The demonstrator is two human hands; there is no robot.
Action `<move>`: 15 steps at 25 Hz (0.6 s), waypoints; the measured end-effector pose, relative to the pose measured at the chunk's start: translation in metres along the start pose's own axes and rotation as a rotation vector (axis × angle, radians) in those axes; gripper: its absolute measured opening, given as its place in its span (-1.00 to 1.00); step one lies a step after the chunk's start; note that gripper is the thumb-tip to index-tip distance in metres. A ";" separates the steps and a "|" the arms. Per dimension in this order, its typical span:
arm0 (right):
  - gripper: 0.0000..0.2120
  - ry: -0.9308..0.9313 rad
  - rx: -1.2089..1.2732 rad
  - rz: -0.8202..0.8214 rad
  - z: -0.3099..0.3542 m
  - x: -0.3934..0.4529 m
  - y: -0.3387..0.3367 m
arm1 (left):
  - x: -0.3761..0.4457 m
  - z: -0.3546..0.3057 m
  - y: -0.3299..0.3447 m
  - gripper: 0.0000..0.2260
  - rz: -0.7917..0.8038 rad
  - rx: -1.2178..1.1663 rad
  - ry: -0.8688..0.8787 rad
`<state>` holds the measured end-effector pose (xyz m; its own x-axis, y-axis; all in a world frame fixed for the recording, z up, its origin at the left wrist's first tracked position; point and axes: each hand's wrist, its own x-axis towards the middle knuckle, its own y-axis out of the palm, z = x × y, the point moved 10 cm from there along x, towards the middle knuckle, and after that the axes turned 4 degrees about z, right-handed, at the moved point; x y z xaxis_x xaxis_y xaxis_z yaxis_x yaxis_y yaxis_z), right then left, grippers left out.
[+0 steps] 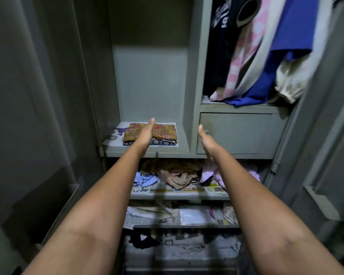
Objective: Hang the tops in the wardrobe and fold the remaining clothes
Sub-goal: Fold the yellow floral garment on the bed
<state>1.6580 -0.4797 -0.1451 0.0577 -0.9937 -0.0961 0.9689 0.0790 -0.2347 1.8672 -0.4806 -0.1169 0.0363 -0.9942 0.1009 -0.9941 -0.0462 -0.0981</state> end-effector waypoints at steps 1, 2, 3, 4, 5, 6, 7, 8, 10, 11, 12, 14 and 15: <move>-0.33 -0.002 0.007 -0.036 0.005 -0.014 -0.014 | -0.008 -0.008 0.008 -0.44 0.032 -0.012 0.003; -0.31 -0.005 0.017 -0.080 0.009 -0.030 -0.029 | -0.018 -0.017 0.018 -0.42 0.064 -0.020 -0.001; -0.29 -0.001 0.031 -0.118 0.010 -0.044 -0.043 | -0.024 -0.025 0.029 -0.42 0.094 -0.021 0.002; -0.28 0.009 0.042 -0.154 0.009 -0.058 -0.056 | -0.030 -0.029 0.039 -0.42 0.124 -0.026 0.003; -0.27 0.020 0.055 -0.187 0.008 -0.075 -0.068 | -0.035 -0.033 0.051 -0.43 0.159 -0.018 0.012; -0.27 0.021 0.071 -0.221 0.008 -0.090 -0.078 | -0.040 -0.037 0.062 -0.44 0.192 -0.016 0.018; -0.27 0.013 0.089 -0.264 0.005 -0.106 -0.090 | -0.048 -0.043 0.076 -0.46 0.237 -0.004 0.034; -0.27 0.004 0.107 -0.293 0.004 -0.121 -0.099 | -0.059 -0.049 0.090 -0.47 0.290 -0.008 0.042; -0.29 -0.008 0.152 -0.354 -0.001 -0.156 -0.118 | -0.075 -0.053 0.116 -0.48 0.372 -0.070 0.023; -0.31 -0.010 0.181 -0.389 -0.005 -0.176 -0.125 | -0.083 -0.055 0.129 -0.45 0.400 -0.091 0.016; -0.34 0.000 0.205 -0.451 -0.012 -0.204 -0.135 | -0.095 -0.058 0.145 -0.43 0.449 -0.097 0.011; -0.38 0.037 0.233 -0.582 -0.027 -0.260 -0.154 | -0.124 -0.064 0.178 -0.41 0.555 -0.077 0.013; -0.39 0.046 0.240 -0.641 -0.034 -0.290 -0.165 | -0.143 -0.071 0.198 -0.41 0.624 -0.072 0.023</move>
<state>1.4734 -0.2022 -0.1115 -0.5499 -0.8336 -0.0517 0.8352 -0.5485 -0.0387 1.6584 -0.3407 -0.0809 -0.5546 -0.8294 0.0678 -0.8317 0.5497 -0.0783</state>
